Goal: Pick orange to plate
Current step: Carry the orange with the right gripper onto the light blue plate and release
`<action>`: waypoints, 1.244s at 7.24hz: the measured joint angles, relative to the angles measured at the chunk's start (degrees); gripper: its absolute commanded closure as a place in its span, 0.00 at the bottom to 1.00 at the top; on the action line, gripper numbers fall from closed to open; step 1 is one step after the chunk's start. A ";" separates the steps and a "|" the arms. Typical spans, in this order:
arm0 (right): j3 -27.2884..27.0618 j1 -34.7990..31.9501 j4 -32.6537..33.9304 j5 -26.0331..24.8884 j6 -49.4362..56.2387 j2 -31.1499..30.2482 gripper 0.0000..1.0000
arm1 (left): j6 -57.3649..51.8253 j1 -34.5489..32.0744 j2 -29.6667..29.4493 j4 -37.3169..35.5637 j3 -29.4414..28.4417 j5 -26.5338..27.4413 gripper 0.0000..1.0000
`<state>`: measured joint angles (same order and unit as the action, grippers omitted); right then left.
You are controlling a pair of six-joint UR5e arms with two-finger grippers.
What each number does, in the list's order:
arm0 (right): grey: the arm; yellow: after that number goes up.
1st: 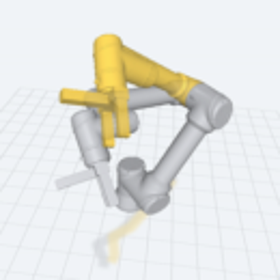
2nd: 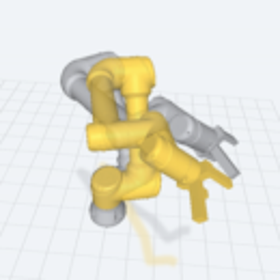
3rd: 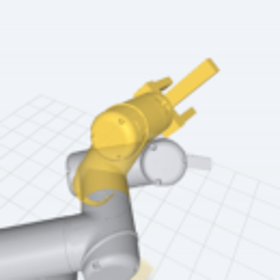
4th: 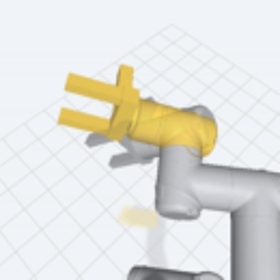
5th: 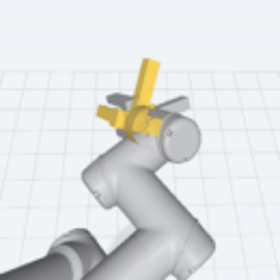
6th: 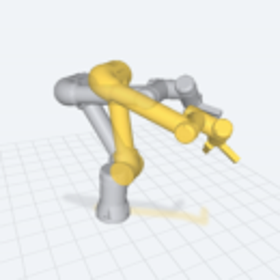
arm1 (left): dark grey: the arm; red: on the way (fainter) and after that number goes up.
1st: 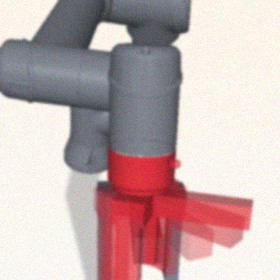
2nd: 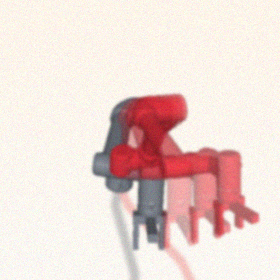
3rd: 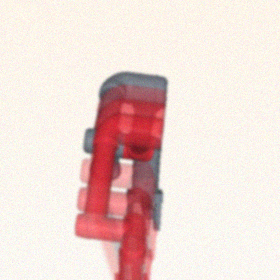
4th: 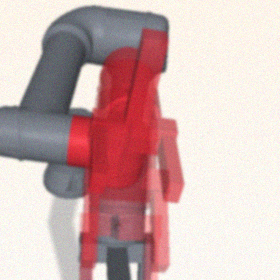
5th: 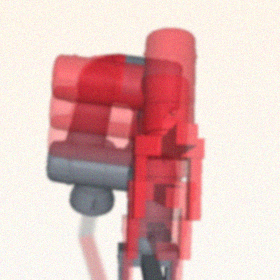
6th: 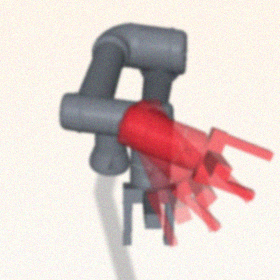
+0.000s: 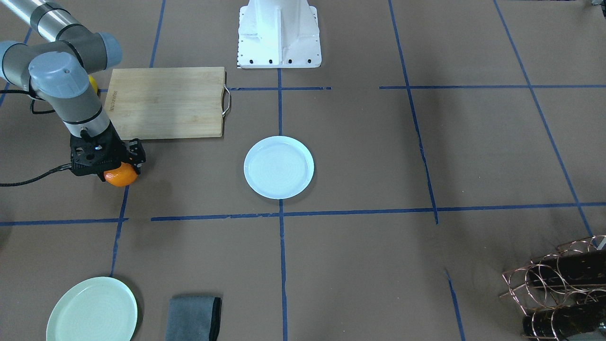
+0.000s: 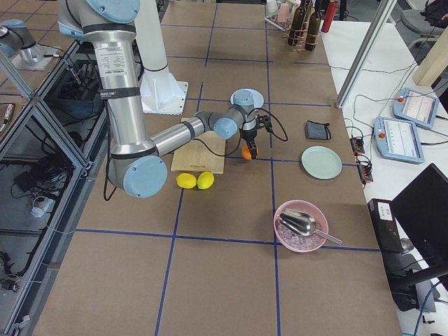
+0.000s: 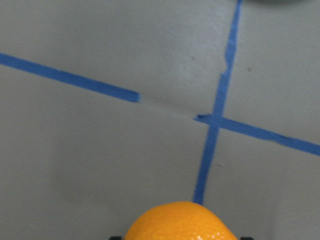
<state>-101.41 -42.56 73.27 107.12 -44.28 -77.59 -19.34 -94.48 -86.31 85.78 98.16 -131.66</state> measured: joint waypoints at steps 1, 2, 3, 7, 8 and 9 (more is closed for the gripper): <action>-0.21 1.11 4.33 -0.12 -3.68 5.33 0.71 | 0.00 0.00 0.01 0.00 0.01 0.00 0.00; 0.00 2.99 11.10 -0.87 -7.96 12.23 0.71 | 0.00 0.00 0.03 0.00 0.00 0.00 0.00; 0.73 5.13 17.02 -2.50 -12.35 18.55 0.70 | -0.02 0.00 0.03 0.00 -0.04 0.00 0.00; 21.17 13.50 21.76 -11.13 -26.84 40.87 0.67 | -0.09 0.00 0.09 0.00 -0.07 0.00 0.00; 24.47 14.83 21.75 -12.51 -28.08 42.87 0.67 | -0.09 0.00 0.09 0.00 -0.07 0.00 0.00; 26.12 15.73 21.74 -13.37 -28.56 43.52 0.66 | -0.09 0.00 0.09 0.00 -0.08 0.00 0.00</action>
<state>-75.29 -26.83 95.02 93.75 -72.84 -34.07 -19.42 -94.48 -86.22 85.78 98.09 -131.66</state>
